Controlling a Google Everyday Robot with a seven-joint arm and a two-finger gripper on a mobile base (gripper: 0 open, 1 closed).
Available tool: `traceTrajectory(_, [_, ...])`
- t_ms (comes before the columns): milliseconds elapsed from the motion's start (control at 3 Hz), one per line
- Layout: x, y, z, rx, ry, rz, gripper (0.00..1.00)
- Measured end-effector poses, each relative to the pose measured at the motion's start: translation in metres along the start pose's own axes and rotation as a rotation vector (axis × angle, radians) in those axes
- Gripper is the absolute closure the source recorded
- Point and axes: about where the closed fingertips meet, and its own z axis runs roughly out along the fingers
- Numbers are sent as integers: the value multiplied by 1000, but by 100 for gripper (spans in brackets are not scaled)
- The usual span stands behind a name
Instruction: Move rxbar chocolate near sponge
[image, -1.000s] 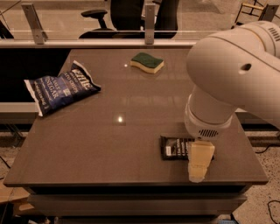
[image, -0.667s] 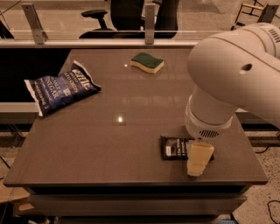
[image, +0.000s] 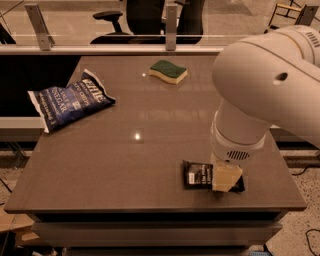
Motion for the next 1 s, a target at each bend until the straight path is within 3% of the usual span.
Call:
traceTrajectory(333, [-1, 0, -13, 13, 3, 2, 88])
traceTrajectory(667, [-2, -2, -28, 30, 1, 2, 100])
traceTrajectory(1000, [2, -6, -44, 52, 9, 10, 100])
